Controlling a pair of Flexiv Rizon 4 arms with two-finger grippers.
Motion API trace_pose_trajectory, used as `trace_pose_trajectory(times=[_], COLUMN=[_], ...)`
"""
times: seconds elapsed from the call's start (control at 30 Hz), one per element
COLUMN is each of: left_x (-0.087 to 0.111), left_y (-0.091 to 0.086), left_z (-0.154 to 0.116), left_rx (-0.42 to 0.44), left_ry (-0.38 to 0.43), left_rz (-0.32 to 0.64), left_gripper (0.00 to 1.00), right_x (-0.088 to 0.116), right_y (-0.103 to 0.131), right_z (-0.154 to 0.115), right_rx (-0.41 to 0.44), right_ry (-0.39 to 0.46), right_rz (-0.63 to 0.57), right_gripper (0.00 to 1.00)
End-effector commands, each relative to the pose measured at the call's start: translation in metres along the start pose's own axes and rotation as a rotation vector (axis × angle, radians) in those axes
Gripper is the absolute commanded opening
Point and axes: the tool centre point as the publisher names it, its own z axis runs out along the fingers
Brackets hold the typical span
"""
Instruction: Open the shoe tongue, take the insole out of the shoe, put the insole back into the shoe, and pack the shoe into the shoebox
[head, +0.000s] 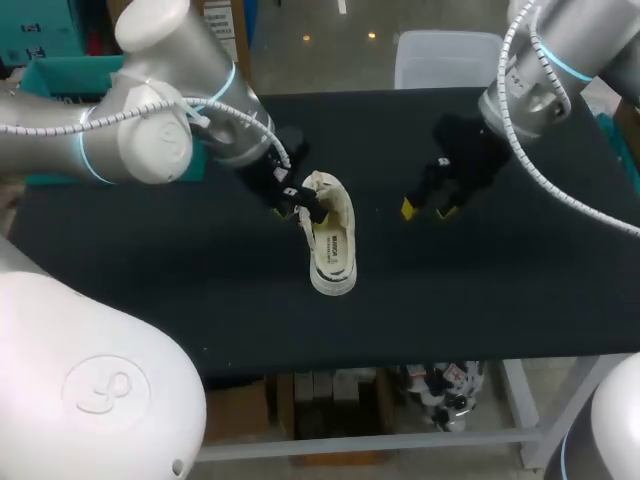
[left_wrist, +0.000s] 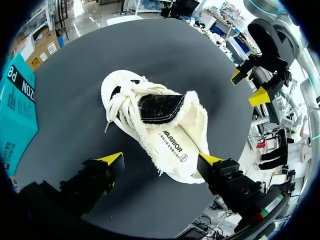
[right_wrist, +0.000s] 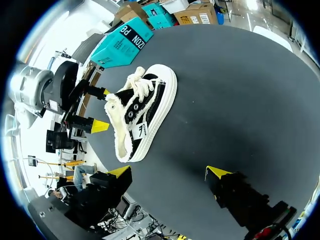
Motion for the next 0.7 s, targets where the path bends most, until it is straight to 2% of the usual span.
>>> trace_pose_trajectory(times=[0.03, 0.07, 0.23, 0.33, 0.43, 0.47, 0.5, 0.53, 0.7], left_x=[0.003, 0.003, 0.001, 0.000, 0.000, -0.001, -0.001, -0.002, -0.009], left_y=[-0.010, -0.011, -0.015, -0.016, -0.014, -0.014, -0.013, -0.012, -0.009], left_z=[0.012, 0.013, 0.018, 0.018, 0.017, 0.017, 0.018, 0.018, 0.018], left_rx=[-0.028, -0.029, -0.022, -0.025, -0.031, -0.032, -0.033, -0.035, -0.040], left_ry=[-0.038, -0.053, -0.107, -0.116, -0.124, -0.127, -0.126, -0.127, -0.126], left_rz=[-0.012, -0.018, -0.045, -0.055, -0.065, -0.067, -0.070, -0.074, -0.092], left_gripper=[1.00, 1.00, 0.50, 0.33, 0.24, 0.18, 0.04, 0.00, 0.00], right_x=[0.003, 0.003, 0.002, 0.002, 0.001, 0.001, 0.002, 0.003, 0.007], right_y=[-0.010, -0.011, -0.013, -0.011, -0.009, -0.009, -0.010, -0.011, -0.012], right_z=[-0.003, -0.003, -0.004, -0.003, 0.001, 0.002, 0.004, 0.005, 0.009], right_rx=[-0.060, -0.073, -0.126, -0.142, -0.190, -0.200, -0.216, -0.225, -0.288], right_ry=[-0.013, -0.012, -0.005, -0.005, 0.003, 0.002, 0.006, 0.005, 0.004], right_rz=[0.011, 0.009, 0.019, 0.015, 0.024, 0.023, 0.029, 0.038, 0.058], right_gripper=[1.00, 1.00, 1.00, 1.00, 1.00, 1.00, 1.00, 1.00, 1.00])
